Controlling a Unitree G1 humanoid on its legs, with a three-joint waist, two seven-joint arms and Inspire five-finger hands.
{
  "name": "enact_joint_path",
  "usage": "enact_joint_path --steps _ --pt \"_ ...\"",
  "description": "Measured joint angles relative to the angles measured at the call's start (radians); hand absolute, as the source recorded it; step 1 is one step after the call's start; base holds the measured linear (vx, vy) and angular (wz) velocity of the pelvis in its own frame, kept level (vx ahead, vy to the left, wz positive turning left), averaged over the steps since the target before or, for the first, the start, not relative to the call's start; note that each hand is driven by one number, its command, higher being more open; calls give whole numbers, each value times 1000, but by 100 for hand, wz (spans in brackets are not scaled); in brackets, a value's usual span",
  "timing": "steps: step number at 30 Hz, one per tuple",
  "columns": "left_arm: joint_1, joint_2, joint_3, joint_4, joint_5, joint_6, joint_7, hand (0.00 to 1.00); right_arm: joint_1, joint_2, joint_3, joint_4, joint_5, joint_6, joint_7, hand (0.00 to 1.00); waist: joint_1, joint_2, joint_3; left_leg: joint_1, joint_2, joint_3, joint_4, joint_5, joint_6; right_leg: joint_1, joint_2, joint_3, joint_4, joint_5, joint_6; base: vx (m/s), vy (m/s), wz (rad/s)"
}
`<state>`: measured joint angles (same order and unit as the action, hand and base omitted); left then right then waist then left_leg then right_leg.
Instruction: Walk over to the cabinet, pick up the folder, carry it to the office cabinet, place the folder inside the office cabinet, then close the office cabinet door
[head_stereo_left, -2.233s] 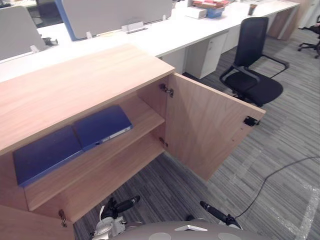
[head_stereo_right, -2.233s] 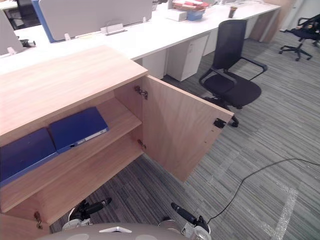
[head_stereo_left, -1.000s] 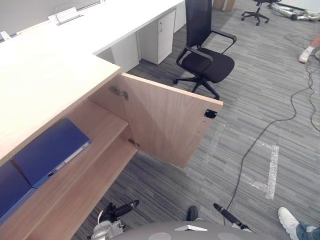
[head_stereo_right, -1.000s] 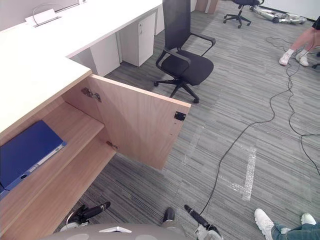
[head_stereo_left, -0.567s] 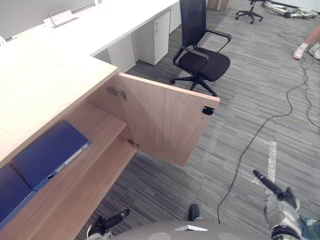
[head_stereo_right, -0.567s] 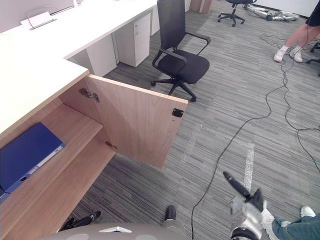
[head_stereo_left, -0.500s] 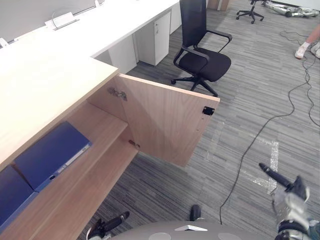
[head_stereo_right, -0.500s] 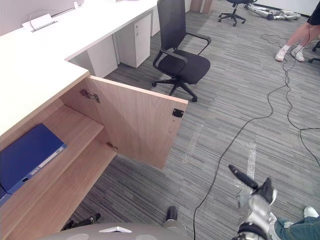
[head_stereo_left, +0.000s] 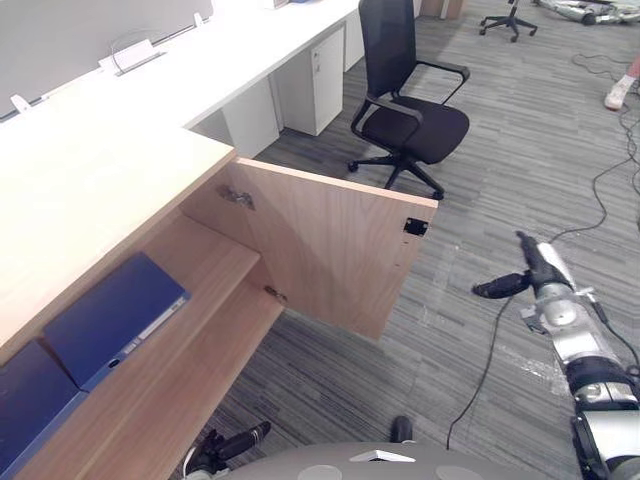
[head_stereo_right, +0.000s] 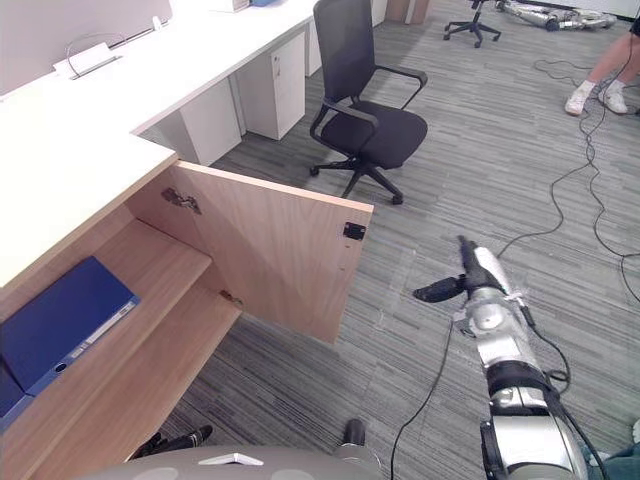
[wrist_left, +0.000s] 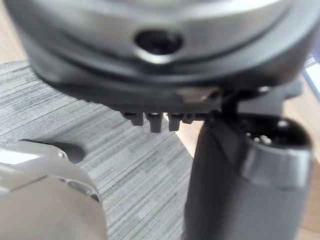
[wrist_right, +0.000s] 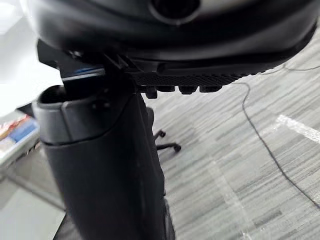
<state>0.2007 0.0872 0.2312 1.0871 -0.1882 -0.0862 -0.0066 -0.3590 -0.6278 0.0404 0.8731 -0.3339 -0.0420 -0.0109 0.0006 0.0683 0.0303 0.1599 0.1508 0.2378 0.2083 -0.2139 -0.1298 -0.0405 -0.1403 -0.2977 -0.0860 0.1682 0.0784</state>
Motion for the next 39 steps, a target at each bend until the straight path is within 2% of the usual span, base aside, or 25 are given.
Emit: enact_joint_path --steps 3,6,10,14,18,22,28,30,31,35,39 --pt "0 1 -14 0 3 -2 0 100 -39 0 94 37 -92 -7 24 100 19 0 1 3 -7 -12 -9 0 0 10 -9 -17 0 7 1 -48 37 13" --pt "0 -1 -20 -1 3 -2 1 100 -126 0 139 90 -92 -11 27 100 23 -1 5 2 -22 -33 -27 0 1 10 -23 -30 -1 14 2 -77 37 15" --pt "1 0 -19 -9 3 -2 5 100 -243 -1 146 111 -92 -10 23 100 25 -6 22 2 -34 -61 -54 0 1 10 -37 -49 -2 25 7 -108 24 20" --pt "1 1 -19 -19 3 -3 16 100 -356 -1 149 113 -92 -11 -7 100 39 -25 48 -7 -35 -95 -86 0 2 5 -43 -75 -2 30 8 -115 -13 23" --pt "10 0 -17 -19 3 -2 26 100 -398 -3 201 112 -160 -4 -22 100 60 -40 60 -21 -31 -107 -94 -1 3 -11 -41 -86 -2 33 4 -84 -41 8" --pt "23 -3 -17 -20 3 -2 27 100 -400 -2 244 109 -170 -9 -22 100 62 -29 69 -25 -17 -108 -93 -2 1 -14 -32 -90 -2 25 0 -21 -43 -1" --pt "18 -6 -18 -38 3 -6 26 100 -397 -26 477 92 -124 -17 41 100 60 -24 71 -42 8 -111 -83 -4 -4 -27 -7 -94 -2 27 -9 31 -24 -4" --pt "6 -10 -18 -38 4 -6 22 100 -389 -77 655 51 -120 -34 124 100 62 -24 71 -47 8 -117 -72 -2 -6 -27 -1 -93 -1 28 -9 33 -21 -3" --pt "3 -9 -18 -38 4 -6 21 100 -385 -84 689 38 -120 -42 149 100 62 -24 71 -47 9 -119 -72 -2 -7 -26 0 -92 -1 28 -9 28 2 -5" --pt "-12 -7 -18 -38 5 -12 17 100 -332 -109 828 -115 -134 -112 226 100 62 -25 70 -46 8 -121 -71 0 -8 -26 2 -84 -2 28 -9 9 9 -4" --pt "-13 1 8 -36 43 -18 21 100 -323 -116 922 -372 -200 -170 230 100 71 -40 62 -50 3 -108 -71 14 -5 -40 1 -69 -1 32 -14 -20 -4 -11"
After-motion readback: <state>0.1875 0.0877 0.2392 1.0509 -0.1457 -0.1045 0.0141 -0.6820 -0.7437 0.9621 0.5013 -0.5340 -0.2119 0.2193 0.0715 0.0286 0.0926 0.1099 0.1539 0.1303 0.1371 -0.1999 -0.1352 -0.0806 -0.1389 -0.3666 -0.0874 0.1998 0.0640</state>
